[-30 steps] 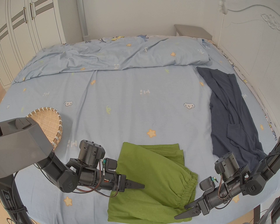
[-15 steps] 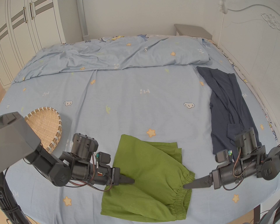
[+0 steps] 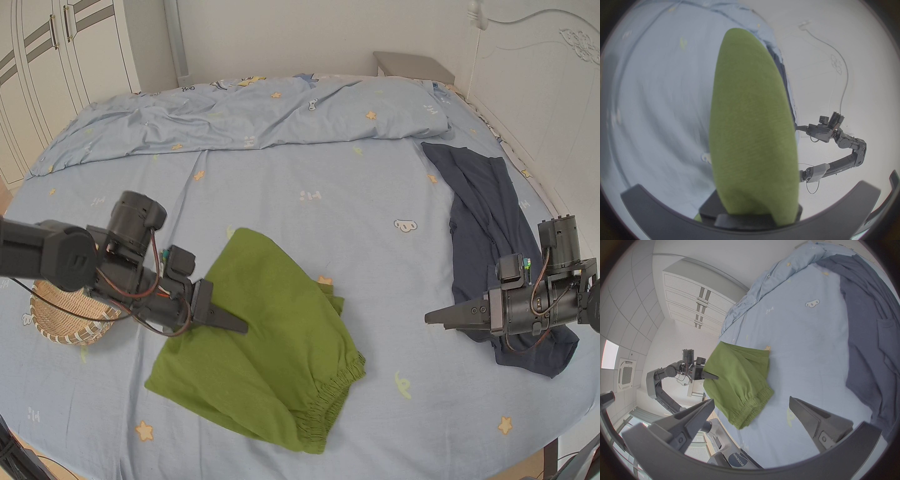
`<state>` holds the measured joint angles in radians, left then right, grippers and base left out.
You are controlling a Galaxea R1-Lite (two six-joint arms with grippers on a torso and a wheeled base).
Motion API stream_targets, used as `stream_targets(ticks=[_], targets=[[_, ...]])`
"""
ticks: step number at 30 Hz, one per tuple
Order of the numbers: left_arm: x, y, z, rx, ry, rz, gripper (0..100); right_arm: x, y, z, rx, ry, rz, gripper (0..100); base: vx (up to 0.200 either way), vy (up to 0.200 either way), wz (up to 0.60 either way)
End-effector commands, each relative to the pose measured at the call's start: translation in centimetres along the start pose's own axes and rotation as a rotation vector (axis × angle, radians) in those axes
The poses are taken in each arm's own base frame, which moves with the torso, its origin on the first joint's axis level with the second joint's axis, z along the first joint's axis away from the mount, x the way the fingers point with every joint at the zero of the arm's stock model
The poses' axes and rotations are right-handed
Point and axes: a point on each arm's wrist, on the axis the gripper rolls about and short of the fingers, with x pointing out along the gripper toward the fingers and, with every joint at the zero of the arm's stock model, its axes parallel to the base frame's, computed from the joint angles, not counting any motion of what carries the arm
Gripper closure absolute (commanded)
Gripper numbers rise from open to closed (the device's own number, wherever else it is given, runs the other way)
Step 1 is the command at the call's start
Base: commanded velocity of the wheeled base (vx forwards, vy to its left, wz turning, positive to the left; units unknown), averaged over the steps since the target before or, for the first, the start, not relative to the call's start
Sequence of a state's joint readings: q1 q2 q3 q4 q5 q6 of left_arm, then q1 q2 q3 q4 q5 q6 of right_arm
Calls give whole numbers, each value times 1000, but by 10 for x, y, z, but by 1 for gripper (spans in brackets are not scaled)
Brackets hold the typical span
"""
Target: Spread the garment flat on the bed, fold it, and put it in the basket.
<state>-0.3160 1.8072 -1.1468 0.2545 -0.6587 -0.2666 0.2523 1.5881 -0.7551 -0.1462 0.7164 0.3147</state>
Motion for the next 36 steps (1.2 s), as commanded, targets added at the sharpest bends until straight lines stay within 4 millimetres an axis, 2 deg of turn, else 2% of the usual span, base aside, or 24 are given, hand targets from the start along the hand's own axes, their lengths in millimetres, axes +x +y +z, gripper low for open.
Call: stream_targets(ticks=[1, 4, 13, 34, 36], targets=[[-35, -13, 21, 78, -120, 8, 100, -10, 2, 9, -4, -42, -11, 0, 0, 0, 0], [-41, -18, 24, 89, -134, 8, 100, -11, 1, 10, -3, -45, -12, 0, 0, 0, 0], [-62, -34, 28, 84, -130, 67, 100, -8, 3, 7, -3, -30, -6, 0, 0, 200, 0], [-58, -34, 21, 120, -103, 87, 100, -9, 3, 5, -7, -28, -8, 0, 0, 200, 0], [-62, -37, 18, 134, -111, 89, 100, -9, 3, 5, -6, -29, -8, 0, 0, 0, 0]])
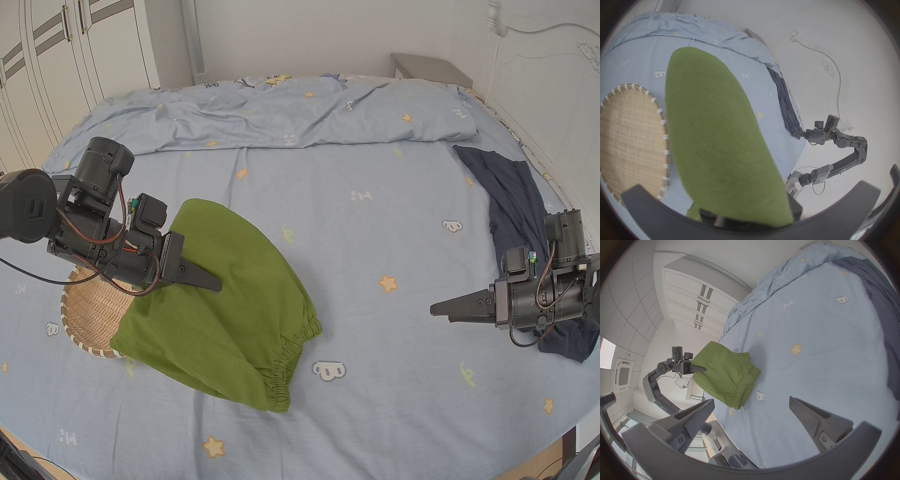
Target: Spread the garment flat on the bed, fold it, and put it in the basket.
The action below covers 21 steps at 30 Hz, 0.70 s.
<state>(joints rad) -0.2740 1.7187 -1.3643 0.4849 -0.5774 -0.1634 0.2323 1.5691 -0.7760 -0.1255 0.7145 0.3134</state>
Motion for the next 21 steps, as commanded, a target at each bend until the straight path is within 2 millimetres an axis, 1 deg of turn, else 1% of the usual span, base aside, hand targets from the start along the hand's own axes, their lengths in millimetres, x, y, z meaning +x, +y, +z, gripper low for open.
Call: stream_targets(ticks=[1, 3, 4, 6, 7, 12, 16, 18, 21], targets=[[-8, -5, -3, 22, -18, 3, 100, 0, 1, -1, -2, 1, 3, 0, 0, 0, 0], [-11, -7, -4, 31, -24, 5, 100, 1, 2, -1, -3, 5, 6, 0, 0, 0, 0], [-16, -10, -6, 49, -34, 13, 100, 1, 2, -2, -4, 6, 5, 0, 0, 0, 0], [-17, -10, -6, 51, -35, 13, 100, 1, 2, -2, -4, 6, 5, 0, 0, 0, 0], [-19, -11, -7, 96, -42, 33, 100, 1, 1, -2, -2, 7, 3, 0, 0, 0, 0], [-22, -12, -6, 198, -59, 63, 100, 1, 2, -3, -4, 8, 4, 0, 0, 0, 0], [-25, -12, -3, 219, -82, 72, 100, 2, 3, -4, -8, 13, 9, 0, 0, 0, 0], [-33, -17, -4, 244, -130, 71, 100, 4, 1, -4, -2, 18, 6, 0, 0, 0, 0], [-35, -17, -4, 252, -153, 70, 100, 4, 1, -4, -1, 17, 5, 0, 0, 0, 0]])
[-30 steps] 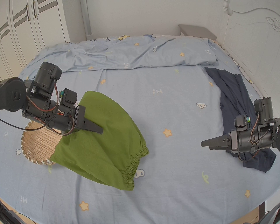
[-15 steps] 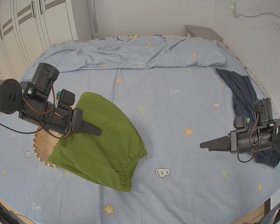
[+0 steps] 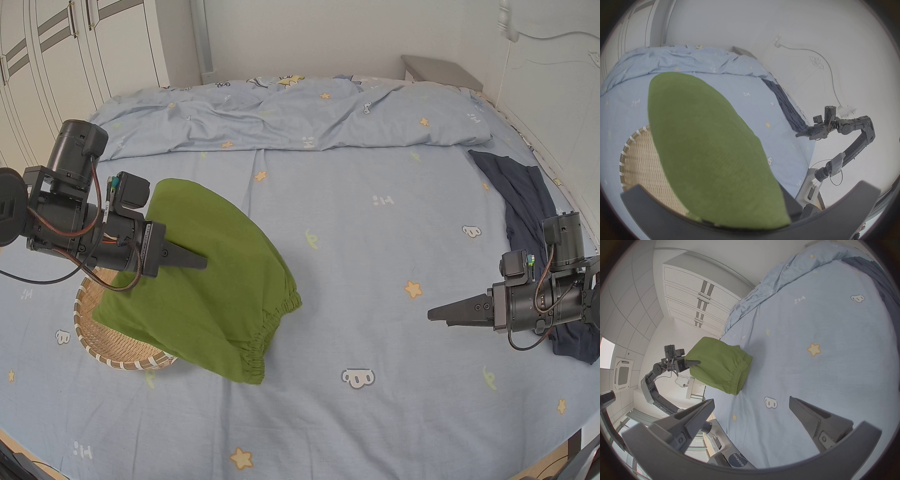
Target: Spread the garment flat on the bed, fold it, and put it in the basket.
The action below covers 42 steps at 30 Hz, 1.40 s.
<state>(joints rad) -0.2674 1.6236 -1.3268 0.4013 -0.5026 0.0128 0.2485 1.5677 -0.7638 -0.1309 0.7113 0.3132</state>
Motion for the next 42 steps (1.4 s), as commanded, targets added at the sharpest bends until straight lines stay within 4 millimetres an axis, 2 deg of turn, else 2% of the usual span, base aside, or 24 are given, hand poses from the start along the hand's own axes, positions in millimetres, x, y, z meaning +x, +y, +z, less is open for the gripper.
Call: stream_targets(ticks=[1, 3, 8, 12, 18, 21, 24, 30, 32, 35, 36, 38, 39, 42], targets=[[-14, -6, 1, 26, -71, 6, 100, 1, -1, 0, 2, 0, -2, 0, 0, 0, 0], [-19, -7, 2, 39, -114, 11, 100, 0, -1, 0, 1, 0, -1, 0, 0, 0, 0], [-41, 4, 8, 32, -258, 69, 100, 0, 1, 0, -4, -2, 2, 0, 0, 0, 0], [-57, 23, 12, -4, -355, 134, 100, -1, 0, 1, -4, -7, 0, 0, 0, 0, 0], [-71, 47, 13, -57, -414, 204, 100, -2, -1, 1, -2, -12, -3, 0, 0, 0, 0], [-62, 62, 7, -124, -377, 202, 100, -1, 0, 0, -3, -6, 0, 0, 0, 0, 0], [-53, 90, -16, -246, -318, 247, 100, 0, 1, -1, -4, -1, 3, 0, 0, 0, 0], [-42, 130, -73, -444, -184, 322, 100, -2, 4, -3, -9, 2, 12, 0, 0, 0, 0], [-36, 143, -85, -498, -148, 337, 100, -2, 7, -4, -16, 6, 20, 0, 0, 0, 0], [-29, 155, -92, -541, -117, 348, 100, -1, 10, -5, -22, 9, 28, 0, 0, 0, 0], [-20, 165, -97, -570, -88, 346, 100, -2, 11, -5, -24, 7, 29, 0, 0, 0, 0], [-15, 170, -99, -578, -76, 346, 100, -3, 11, -6, -24, 7, 29, 0, 0, 0, 0], [-5, 178, -100, -601, -50, 350, 100, -3, 11, -6, -24, 6, 27, 0, 0, 0, 0], [10, 194, -104, -651, -17, 393, 100, -3, 10, -6, -25, 5, 25, 0, 0, 0, 0]])
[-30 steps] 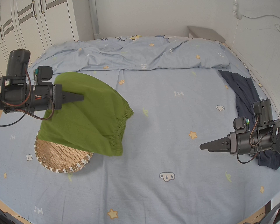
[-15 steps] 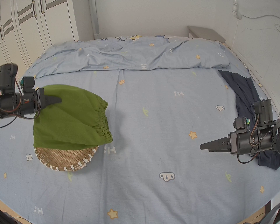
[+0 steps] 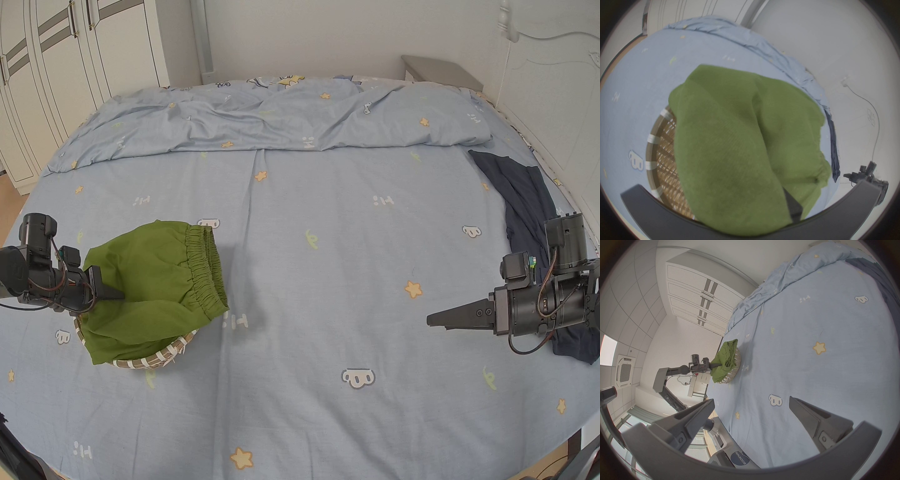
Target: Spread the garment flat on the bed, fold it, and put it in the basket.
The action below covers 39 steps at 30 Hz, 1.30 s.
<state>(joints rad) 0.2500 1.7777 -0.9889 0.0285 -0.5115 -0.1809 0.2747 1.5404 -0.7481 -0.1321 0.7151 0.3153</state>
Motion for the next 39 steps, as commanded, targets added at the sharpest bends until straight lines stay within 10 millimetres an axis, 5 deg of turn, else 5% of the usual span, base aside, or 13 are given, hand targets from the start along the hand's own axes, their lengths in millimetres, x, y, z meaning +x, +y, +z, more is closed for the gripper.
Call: stream_targets(ticks=[1, 8, 14, 15, 21, 34, 37, 38, 39], targets=[[45, 26, -2, -85, 95, 83, 100, -1, 2, -1, -7, -4, 2, 0, 0, 0, 0], [58, 34, -1, -102, 122, 156, 100, 0, 1, -1, -7, -1, 1, 0, 0, 0, 0], [59, 21, -3, -81, 128, 137, 100, -1, 2, -1, -7, -1, 1, 0, 0, 0, 0], [59, 20, -2, -80, 124, 136, 0, -1, 2, -1, -7, -1, 1, 0, 0, 0, 0], [39, 7, 6, -68, 62, 124, 0, -1, 2, -1, -8, -2, 1, 0, 0, 0, 0], [-58, -49, 6, 61, -179, 60, 0, -10, 10, -1, -33, -29, 7, 0, 0, 0, 0], [-86, -65, -13, 101, -230, 53, 0, -23, 19, -9, -64, -60, 0, 0, 0, 0, 0], [-107, -80, -40, 156, -273, 54, 0, -35, 25, -22, -118, -89, -29, 0, 0, 0, 0], [-112, -83, -46, 167, -284, 52, 0, -38, 26, -25, -133, -95, -37, 0, 0, 0, 0]])
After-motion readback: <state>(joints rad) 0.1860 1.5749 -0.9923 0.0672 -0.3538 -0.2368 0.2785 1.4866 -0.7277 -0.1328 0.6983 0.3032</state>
